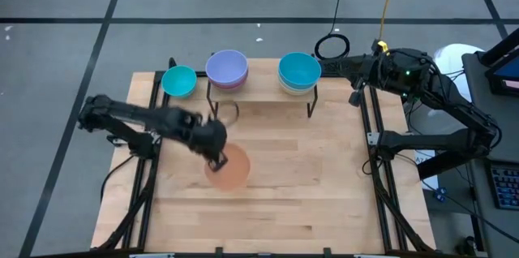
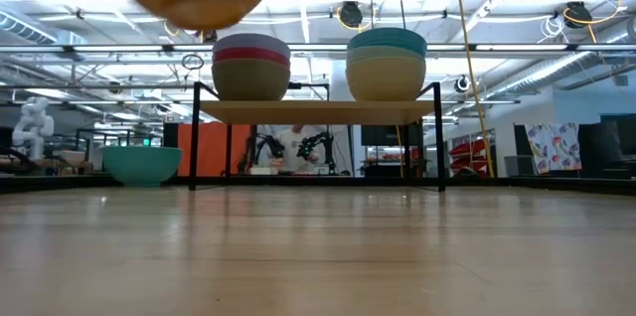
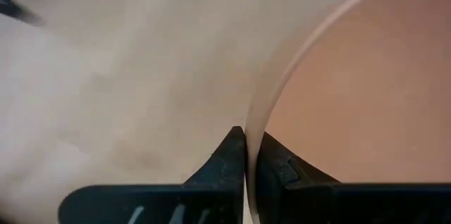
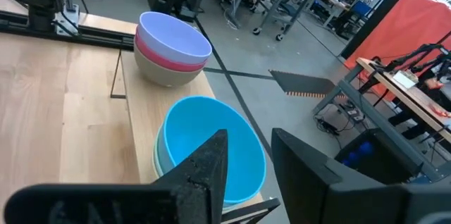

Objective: Place and stack bowls onto a shelf
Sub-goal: Stack the orange bowl on top of the purple bowl on the shelf

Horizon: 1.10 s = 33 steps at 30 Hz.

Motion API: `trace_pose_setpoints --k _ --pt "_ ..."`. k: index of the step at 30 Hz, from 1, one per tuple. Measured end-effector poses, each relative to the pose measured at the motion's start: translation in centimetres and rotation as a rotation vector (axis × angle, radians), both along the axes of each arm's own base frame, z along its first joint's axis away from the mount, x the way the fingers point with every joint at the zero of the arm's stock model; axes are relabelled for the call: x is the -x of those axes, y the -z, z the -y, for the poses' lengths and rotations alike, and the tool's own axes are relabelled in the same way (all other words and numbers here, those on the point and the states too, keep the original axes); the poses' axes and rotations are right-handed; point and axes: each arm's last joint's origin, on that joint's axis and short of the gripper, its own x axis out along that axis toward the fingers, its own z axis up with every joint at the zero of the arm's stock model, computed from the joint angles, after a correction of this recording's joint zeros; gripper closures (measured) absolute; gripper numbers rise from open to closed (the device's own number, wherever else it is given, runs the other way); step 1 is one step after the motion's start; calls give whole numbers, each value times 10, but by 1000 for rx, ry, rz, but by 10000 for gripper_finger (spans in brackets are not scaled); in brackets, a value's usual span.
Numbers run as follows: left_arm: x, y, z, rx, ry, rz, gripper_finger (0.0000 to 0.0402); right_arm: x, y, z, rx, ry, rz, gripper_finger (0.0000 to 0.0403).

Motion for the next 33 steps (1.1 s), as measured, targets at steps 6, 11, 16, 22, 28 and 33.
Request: trace_pose_setpoints --k 6,11,16,22,28,33 --pt "16 -60 -50 -156 -183 42 393 0 0 0 17 -6 -11 300" --pt "31 -94 -87 -237 -255 106 393 0 0 0 38 -13 -23 300" --pt "42 -110 -120 -332 -307 135 393 0 0 0 40 -14 -24 300" --pt "48 -113 -156 -417 -339 147 393 0 0 0 40 -14 -24 300" --pt "49 -116 -192 -482 -366 206 393 -1 0 0 38 -13 -25 300" --pt "52 -107 -216 -439 -377 167 393 -2 1 1 32 -10 -26 300"
